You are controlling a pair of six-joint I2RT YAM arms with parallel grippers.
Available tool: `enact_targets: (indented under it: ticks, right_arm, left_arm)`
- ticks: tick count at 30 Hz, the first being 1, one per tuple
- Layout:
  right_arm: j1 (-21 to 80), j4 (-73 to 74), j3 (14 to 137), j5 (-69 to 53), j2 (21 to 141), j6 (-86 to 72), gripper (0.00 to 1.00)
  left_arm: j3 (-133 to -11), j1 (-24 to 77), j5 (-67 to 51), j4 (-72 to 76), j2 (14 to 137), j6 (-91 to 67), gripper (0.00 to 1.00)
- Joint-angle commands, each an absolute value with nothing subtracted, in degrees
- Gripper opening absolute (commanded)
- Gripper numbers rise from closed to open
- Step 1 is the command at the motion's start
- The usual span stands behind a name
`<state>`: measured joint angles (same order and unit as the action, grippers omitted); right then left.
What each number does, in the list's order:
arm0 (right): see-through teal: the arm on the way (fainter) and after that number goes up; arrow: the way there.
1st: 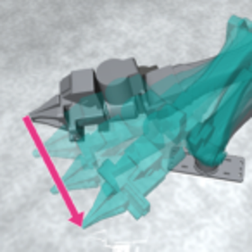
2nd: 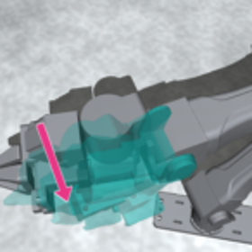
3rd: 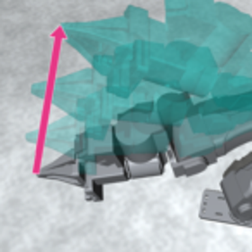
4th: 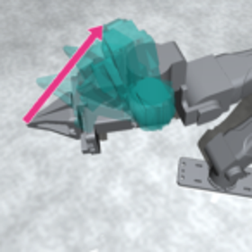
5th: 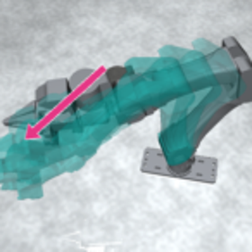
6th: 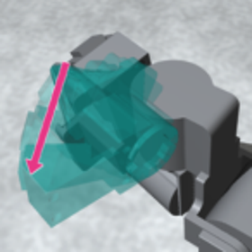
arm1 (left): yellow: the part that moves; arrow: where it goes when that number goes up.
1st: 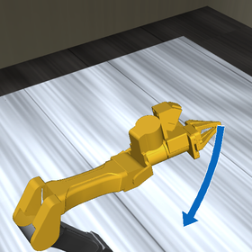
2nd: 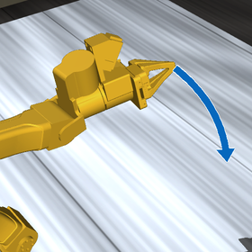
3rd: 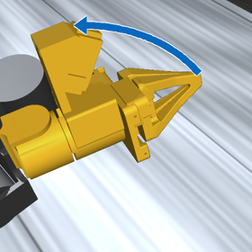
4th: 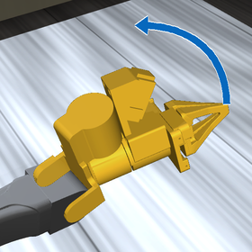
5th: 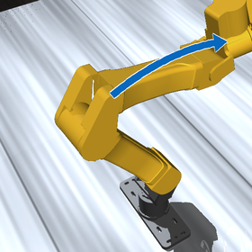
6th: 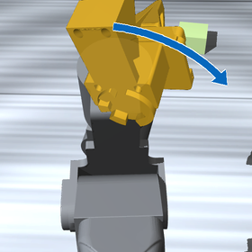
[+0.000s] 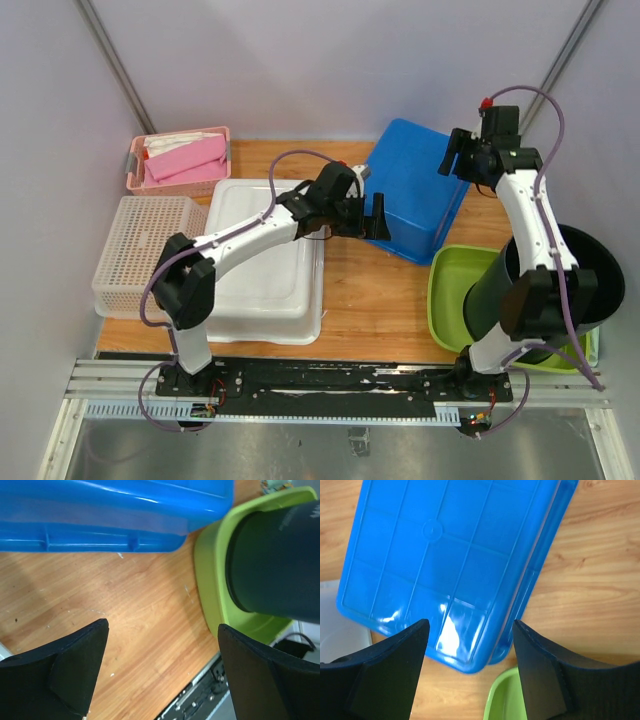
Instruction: Turn the large container upside down
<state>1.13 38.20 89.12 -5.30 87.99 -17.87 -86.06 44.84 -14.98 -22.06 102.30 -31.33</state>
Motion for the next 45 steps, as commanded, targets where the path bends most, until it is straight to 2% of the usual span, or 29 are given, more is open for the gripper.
enact_targets:
  ticks: [1, 5, 8, 13, 18, 22, 29, 34, 39, 45]
  right_arm:
    - [2.54, 39.77, 101.33, 1.11, 97.72, -16.67, 0.68]
    - [2.46, 45.2, 113.32, 5.26, 110.18, -15.99, 0.68]
    - [2.46, 47.6, 119.29, 7.97, 117.14, -16.18, 0.64]
    - [2.37, 47.46, 118.33, 13.48, 120.42, -16.29, 0.63]
    - [2.37, 46.46, 111.13, 17.61, 117.93, -17.09, 0.58]
    - [2.37, 43.38, 100.14, 18.65, 112.32, -19.03, 0.54]
    - [2.78, 41.09, 88.79, 13.79, 104.0, -22.17, 0.45]
    - [3.92, 40.79, 85.06, 9.98, 99.77, -23.18, 0.45]
    - [5.57, 38.71, 81.89, 0.4, 96.56, -26.31, 0.43]
    - [6.8, 33.53, 78.37, -9.13, 94.91, -31.94, 0.49]
  left_arm:
    - [-85.01, 45.56, -9.86, -15.49, 106.08, -37.19, 0.93]
    - [-87.73, 45.53, -9.27, -12.82, 110.66, -38.53, 0.92]
    - [-91.57, 45.53, -10.15, -12.32, 114.76, -38.92, 0.92]
    - [-97.48, 45.4, -10.96, -13.95, 120.08, -38.67, 0.92]
    - [-100.35, 44.2, -11.21, -14.61, 122.54, -38.48, 0.93]
    - [-104.15, 42.2, -11.41, -15.28, 125.31, -38.14, 0.93]
    - [-120.98, 38.36, -11.01, -22.46, 134.29, -36.85, 0.93]
    - [-121.32, 35.68, -10.94, -21.58, 133.96, -37.59, 0.93]
    - [-122.69, 33.75, -11.76, -19.24, 134.29, -38.01, 0.94]
    - [-131.84, 33.4, -10.19, -25.58, 135.61, -34.29, 0.95]
